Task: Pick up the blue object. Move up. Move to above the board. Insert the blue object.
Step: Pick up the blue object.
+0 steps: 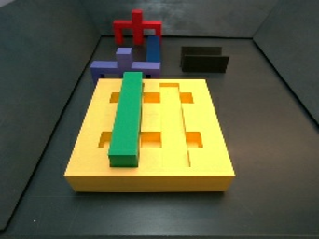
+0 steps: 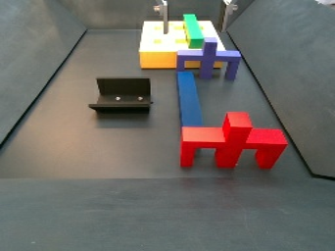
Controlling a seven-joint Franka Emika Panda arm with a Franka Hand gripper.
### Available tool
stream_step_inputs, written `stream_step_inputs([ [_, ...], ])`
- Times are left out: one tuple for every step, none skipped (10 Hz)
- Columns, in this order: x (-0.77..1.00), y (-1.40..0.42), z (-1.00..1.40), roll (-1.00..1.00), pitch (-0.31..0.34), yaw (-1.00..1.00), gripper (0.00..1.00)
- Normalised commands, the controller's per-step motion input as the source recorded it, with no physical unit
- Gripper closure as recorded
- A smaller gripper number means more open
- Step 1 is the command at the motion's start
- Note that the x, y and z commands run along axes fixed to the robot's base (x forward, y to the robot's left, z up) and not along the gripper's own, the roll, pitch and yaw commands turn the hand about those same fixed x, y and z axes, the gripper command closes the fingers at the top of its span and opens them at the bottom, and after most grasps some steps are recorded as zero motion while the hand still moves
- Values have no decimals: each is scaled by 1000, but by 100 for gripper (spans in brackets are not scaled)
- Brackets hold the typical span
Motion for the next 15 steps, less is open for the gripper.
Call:
stream_step_inputs([
  [0, 0, -31, -1, 0, 0, 0],
  [326, -151, -446, -66, 0, 0, 0],
  [274, -363, -883, -67, -120, 0, 0],
  [303, -429, -974, -19, -117, 0, 0],
  [271, -366, -1000, 0, -109, 0, 0],
  [0, -169, -1000, 69, -73, 0, 0],
  [-566, 57, -800, 30, -139, 0, 0],
  [-526, 111, -803, 0, -116, 0, 0],
  [-403, 49, -820, 0, -120, 0, 0],
  [-189, 29, -743, 0, -100, 0, 0],
  [114, 0, -534, 50, 0, 0, 0],
  [414, 0, -520, 83, 121, 0, 0],
  [363, 163, -549, 69, 154, 0, 0],
  [254, 211, -480, 133, 164, 0, 0],
  [171, 29, -374, 246, 194, 0, 0],
])
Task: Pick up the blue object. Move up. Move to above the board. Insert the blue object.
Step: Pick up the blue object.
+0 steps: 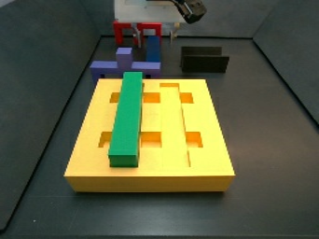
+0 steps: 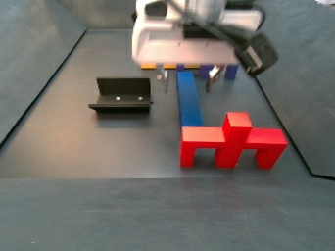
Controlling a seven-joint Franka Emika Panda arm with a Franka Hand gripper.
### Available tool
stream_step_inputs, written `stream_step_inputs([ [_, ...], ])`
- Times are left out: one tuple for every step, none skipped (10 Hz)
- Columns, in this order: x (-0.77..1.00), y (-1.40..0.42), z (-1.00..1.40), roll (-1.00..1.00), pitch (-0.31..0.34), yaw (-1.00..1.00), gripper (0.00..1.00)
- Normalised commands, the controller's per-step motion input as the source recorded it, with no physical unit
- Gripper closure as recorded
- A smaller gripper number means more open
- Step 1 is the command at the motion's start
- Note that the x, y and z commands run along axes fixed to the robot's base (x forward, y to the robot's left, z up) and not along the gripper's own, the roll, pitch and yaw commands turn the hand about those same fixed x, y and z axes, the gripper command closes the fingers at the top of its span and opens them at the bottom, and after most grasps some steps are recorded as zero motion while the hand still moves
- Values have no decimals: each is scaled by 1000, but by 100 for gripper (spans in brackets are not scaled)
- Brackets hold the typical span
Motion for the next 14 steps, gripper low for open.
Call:
stream_step_inputs([
  [0, -143, -329, 406, 171, 23, 0],
  [0, -71, -217, 400, 149, 0, 0],
  [0, 0, -57, 447, 154, 31, 0],
  [0, 0, -31, 500, 124, 51, 0],
  [0, 0, -49, 500, 127, 40, 0],
  [-29, 0, -74, 500, 121, 51, 0],
  [-80, 0, -94, 500, 93, 66, 0],
  [-37, 0, -91, 500, 63, 54, 0],
  [-37, 0, -117, 500, 37, 43, 0],
  [-11, 0, -186, 500, 20, 43, 0],
  [0, 0, -154, 500, 49, 3, 0],
  [0, 66, -163, 449, 76, 0, 0],
  [0, 54, -49, 180, 44, 0, 0],
  [0, 89, 11, 44, 44, 0, 0],
])
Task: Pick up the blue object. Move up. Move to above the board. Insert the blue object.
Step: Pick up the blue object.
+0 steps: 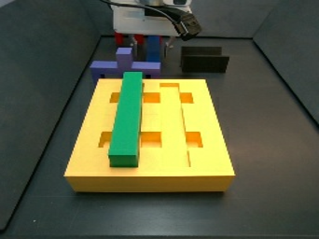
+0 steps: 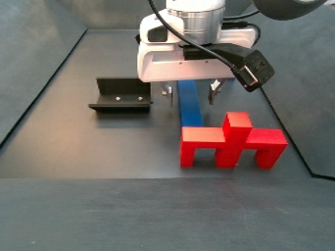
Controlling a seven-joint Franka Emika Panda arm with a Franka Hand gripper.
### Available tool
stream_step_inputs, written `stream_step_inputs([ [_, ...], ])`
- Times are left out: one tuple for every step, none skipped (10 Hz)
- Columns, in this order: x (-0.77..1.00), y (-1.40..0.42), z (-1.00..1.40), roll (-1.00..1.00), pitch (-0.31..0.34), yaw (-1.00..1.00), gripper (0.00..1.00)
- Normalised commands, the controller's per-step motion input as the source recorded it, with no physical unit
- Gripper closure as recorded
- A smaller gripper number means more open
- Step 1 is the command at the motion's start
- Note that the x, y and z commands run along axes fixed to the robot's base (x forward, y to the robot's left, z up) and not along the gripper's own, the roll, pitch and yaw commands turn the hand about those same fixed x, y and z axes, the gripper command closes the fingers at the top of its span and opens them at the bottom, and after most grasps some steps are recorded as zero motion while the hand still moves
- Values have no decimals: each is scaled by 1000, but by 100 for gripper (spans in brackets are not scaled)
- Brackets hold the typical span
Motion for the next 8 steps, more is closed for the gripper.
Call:
stream_step_inputs([
  [0, 40, 0, 1, 3, 0, 0],
  [0, 0, 0, 20, 0, 0, 0],
  [0, 0, 26, 0, 0, 0, 0],
  [0, 60, 94, -40, 0, 0, 0],
  [0, 0, 0, 0, 0, 0, 0],
  [0, 0, 0, 0, 0, 0, 100],
  [0, 0, 0, 0, 0, 0, 100],
  [0, 0, 0, 0, 0, 0, 100],
])
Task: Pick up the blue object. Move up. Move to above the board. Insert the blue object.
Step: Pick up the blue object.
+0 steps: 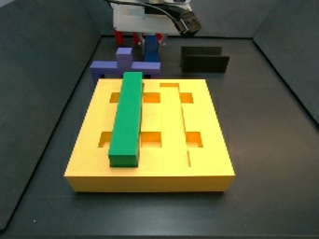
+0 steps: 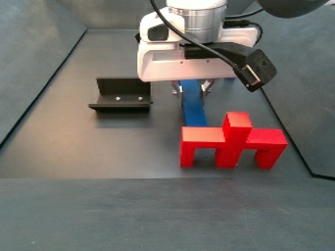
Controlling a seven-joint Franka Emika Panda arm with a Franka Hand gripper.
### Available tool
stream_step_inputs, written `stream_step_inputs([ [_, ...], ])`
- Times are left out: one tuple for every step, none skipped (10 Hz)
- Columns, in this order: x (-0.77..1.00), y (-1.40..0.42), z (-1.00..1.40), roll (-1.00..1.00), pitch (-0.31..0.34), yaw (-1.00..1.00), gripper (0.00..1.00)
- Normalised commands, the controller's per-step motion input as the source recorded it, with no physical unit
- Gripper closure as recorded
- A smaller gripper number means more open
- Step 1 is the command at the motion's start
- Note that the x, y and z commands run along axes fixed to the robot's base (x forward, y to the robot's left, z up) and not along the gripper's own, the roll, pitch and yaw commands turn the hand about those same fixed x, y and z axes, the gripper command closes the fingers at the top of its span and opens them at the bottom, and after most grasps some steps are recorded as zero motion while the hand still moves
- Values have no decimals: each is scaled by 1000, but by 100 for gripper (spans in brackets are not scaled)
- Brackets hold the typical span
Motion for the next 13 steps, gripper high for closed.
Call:
stream_step_inputs([
  [0, 0, 0, 0, 0, 0, 100],
  [0, 0, 0, 0, 0, 0, 100],
  [0, 0, 0, 0, 0, 0, 100],
  [0, 0, 0, 0, 0, 0, 100],
  [0, 0, 0, 0, 0, 0, 100],
  [0, 0, 0, 0, 0, 0, 100],
  [0, 0, 0, 0, 0, 0, 100],
  [0, 0, 0, 0, 0, 0, 100],
  [0, 0, 0, 0, 0, 0, 100],
  [0, 0, 0, 0, 0, 0, 100],
  [0, 0, 0, 0, 0, 0, 100],
  [0, 0, 0, 0, 0, 0, 100],
  [0, 0, 0, 0, 0, 0, 100],
])
